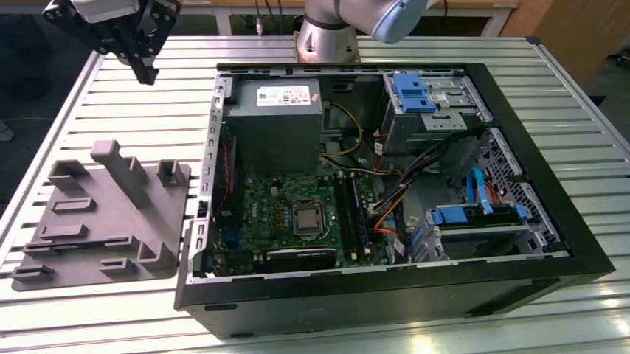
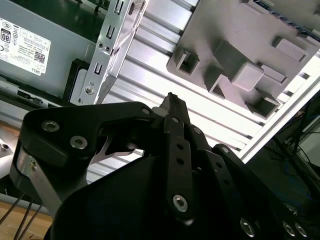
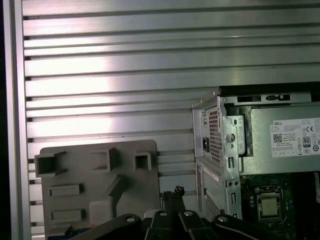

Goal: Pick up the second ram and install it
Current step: 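Reach for the second ram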

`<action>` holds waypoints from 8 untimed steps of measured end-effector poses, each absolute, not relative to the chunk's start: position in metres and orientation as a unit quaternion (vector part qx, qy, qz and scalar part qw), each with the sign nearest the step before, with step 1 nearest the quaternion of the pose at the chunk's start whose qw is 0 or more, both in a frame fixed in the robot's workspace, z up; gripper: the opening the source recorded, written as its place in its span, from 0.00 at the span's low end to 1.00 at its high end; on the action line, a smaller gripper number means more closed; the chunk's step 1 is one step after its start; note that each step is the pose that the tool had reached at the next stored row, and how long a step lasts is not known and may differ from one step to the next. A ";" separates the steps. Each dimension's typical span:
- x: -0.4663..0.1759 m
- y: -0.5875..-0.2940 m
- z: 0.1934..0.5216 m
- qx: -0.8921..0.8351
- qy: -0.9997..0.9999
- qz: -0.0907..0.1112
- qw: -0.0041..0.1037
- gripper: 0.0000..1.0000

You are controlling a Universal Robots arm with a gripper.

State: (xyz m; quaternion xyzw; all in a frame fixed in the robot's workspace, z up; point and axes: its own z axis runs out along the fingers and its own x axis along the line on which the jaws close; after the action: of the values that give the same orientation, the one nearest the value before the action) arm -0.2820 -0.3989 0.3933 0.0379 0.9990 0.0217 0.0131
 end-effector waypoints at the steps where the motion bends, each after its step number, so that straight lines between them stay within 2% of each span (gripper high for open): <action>1: -0.283 -0.399 0.393 0.038 0.999 0.022 0.013 0.11; 8: -0.288 -0.399 0.393 0.038 0.999 0.022 0.013 0.11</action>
State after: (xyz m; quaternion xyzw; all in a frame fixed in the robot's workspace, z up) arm -0.2880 -0.3989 0.3933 0.0379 0.9990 0.0217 0.0131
